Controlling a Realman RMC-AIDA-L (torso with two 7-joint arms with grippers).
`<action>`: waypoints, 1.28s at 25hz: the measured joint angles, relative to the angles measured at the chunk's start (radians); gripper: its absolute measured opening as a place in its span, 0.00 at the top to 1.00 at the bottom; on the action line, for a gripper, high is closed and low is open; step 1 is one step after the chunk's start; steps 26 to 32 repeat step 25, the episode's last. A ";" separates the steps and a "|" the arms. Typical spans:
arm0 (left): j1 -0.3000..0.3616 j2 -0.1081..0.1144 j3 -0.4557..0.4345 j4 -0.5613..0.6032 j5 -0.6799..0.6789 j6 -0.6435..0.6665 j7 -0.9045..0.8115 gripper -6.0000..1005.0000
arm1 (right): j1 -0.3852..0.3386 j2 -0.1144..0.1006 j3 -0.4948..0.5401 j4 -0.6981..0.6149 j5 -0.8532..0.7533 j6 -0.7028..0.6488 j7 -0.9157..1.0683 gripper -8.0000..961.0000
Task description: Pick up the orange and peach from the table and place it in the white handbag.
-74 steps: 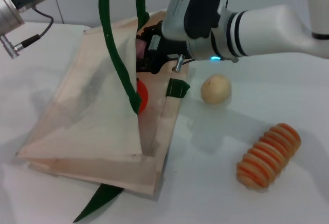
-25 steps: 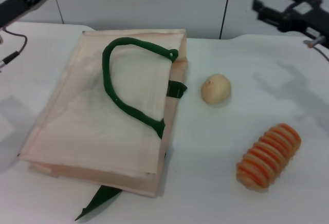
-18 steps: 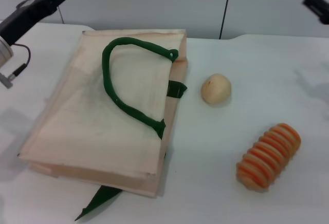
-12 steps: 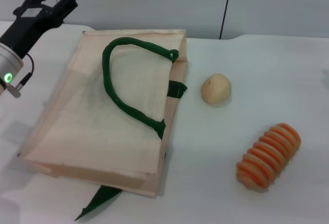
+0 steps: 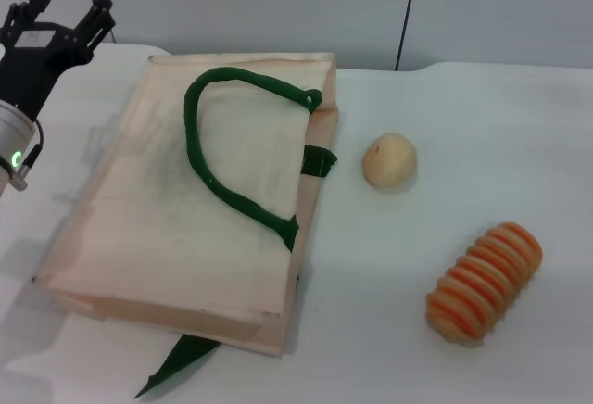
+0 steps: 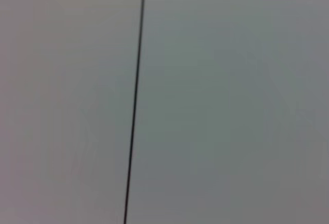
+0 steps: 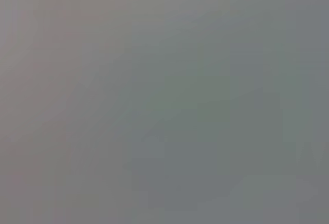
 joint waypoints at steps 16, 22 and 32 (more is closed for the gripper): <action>0.031 0.001 0.000 -0.001 -0.091 -0.054 -0.107 0.10 | -0.026 0.000 0.001 0.018 0.005 -0.007 0.001 0.07; 0.041 0.002 0.000 0.000 -0.103 -0.083 -0.135 0.10 | -0.023 -0.002 0.002 0.017 0.007 -0.002 0.005 0.07; 0.041 0.003 0.000 0.000 -0.104 -0.084 -0.135 0.10 | -0.022 -0.002 0.003 0.017 0.007 -0.002 0.000 0.07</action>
